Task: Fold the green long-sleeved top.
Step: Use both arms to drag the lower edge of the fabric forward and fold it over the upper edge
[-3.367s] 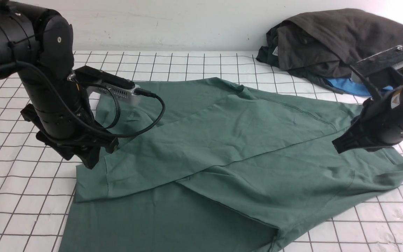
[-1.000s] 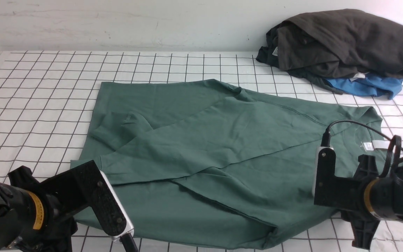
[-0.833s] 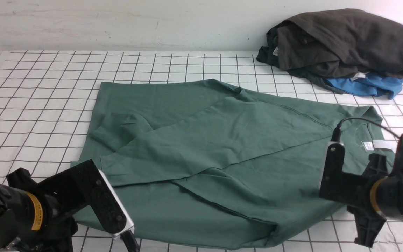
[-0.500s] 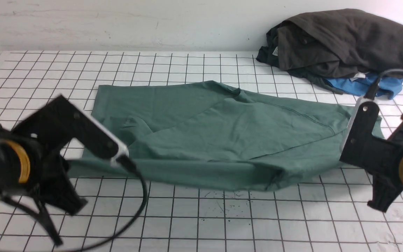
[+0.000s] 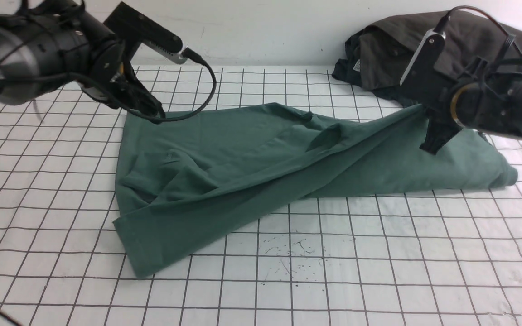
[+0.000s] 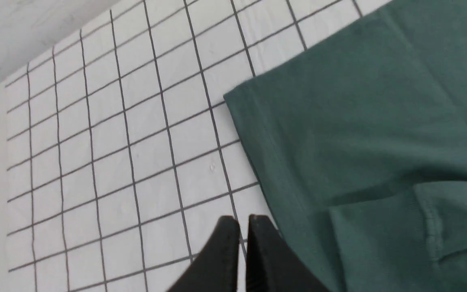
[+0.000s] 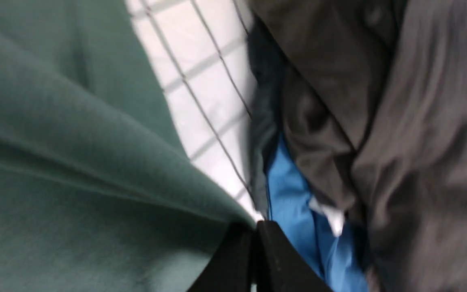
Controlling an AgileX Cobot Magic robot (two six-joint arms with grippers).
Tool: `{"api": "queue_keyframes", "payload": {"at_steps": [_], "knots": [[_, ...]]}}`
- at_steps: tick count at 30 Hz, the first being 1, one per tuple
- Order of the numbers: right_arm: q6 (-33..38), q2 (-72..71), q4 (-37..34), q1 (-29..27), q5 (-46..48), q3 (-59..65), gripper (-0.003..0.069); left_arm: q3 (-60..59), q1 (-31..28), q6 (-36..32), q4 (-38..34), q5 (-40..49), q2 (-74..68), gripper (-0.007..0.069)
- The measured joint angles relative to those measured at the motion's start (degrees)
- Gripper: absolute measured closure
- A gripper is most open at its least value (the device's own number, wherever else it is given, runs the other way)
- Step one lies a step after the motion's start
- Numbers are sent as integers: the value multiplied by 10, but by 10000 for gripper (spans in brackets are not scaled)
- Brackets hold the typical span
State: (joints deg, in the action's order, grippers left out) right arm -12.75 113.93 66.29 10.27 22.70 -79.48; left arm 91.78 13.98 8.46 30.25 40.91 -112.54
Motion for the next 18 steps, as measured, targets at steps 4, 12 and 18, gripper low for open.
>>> {"api": "queue_keyframes", "payload": {"at_steps": [4, 12, 18], "knots": [[41, 7, -96, 0, 63, -15, 662, 48, 1, -113, -80, 122, -40, 608], [196, 2, -267, 0, 129, -15, 662, 3, -12, -286, -321, 248, -4, 595], [233, -1, -323, 0, 129, -16, 662, -32, -13, -381, -391, 245, -6, 439]]}}
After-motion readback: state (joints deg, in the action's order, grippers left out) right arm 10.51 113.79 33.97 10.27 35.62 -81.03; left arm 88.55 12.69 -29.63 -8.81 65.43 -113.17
